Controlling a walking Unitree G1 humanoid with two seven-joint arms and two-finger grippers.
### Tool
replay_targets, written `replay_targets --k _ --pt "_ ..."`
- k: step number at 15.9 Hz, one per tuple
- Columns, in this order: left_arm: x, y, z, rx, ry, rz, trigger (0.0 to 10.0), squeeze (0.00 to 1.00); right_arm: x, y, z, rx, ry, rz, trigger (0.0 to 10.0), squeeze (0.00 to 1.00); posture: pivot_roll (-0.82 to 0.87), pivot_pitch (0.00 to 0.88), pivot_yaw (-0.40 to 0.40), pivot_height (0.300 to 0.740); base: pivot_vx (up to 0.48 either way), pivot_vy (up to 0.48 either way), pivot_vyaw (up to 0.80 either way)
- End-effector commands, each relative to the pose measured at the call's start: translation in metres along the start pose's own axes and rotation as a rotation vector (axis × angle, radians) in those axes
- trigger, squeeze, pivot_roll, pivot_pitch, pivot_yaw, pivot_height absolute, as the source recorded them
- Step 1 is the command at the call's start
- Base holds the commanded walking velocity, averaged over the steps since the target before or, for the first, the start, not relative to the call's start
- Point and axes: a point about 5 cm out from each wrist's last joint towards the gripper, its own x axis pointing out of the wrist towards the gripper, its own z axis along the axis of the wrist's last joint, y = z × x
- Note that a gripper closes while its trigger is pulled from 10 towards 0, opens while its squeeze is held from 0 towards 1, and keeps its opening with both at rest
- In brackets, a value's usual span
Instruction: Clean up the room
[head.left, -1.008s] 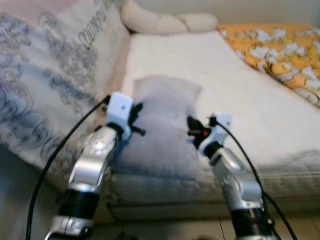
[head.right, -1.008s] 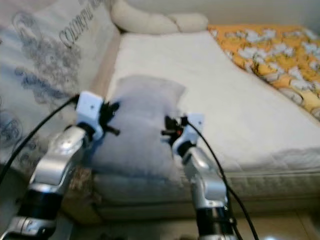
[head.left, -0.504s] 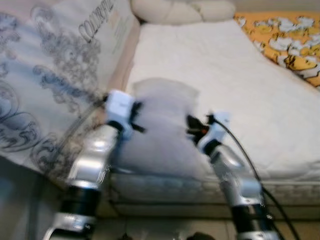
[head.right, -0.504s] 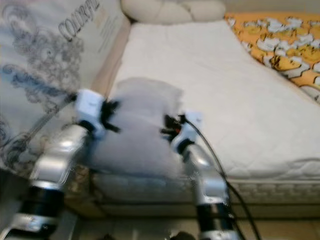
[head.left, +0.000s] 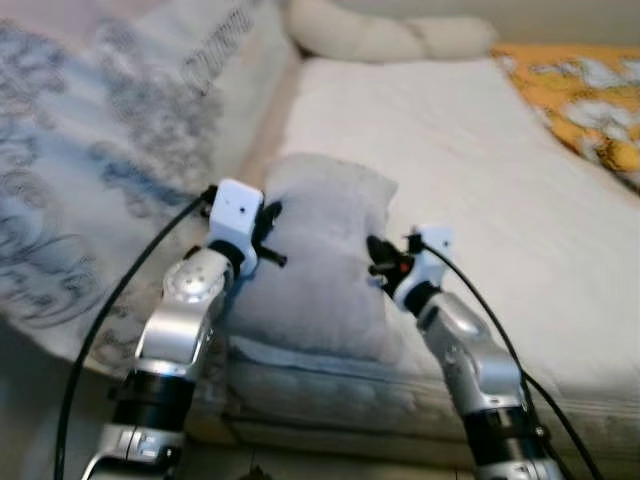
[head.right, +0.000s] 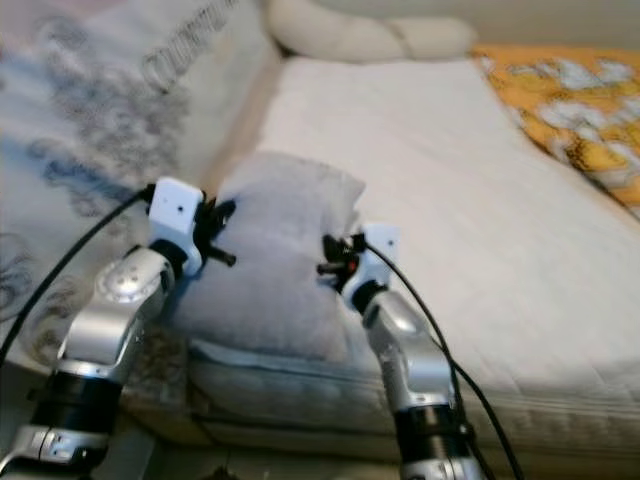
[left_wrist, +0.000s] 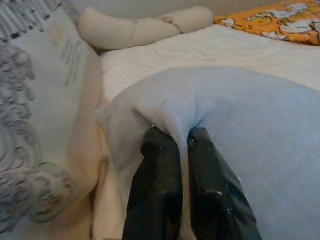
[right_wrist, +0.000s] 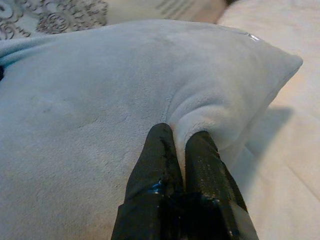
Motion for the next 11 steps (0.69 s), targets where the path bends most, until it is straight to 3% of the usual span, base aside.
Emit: replay_targets --k 1,11 --pt "0.001 0.011 0.011 0.034 -0.042 0.024 10.0 0.00 0.004 0.006 0.005 -0.012 -0.016 0.015 10.0 0.00 -0.12 0.000 0.022 0.740 0.292 0.000 0.00" --pt "0.012 0.013 0.014 0.076 -0.048 -0.022 10.0 0.00 0.004 0.004 0.001 -0.016 -0.003 0.005 10.0 0.00 -0.12 0.000 0.036 0.740 0.294 0.000 0.00"
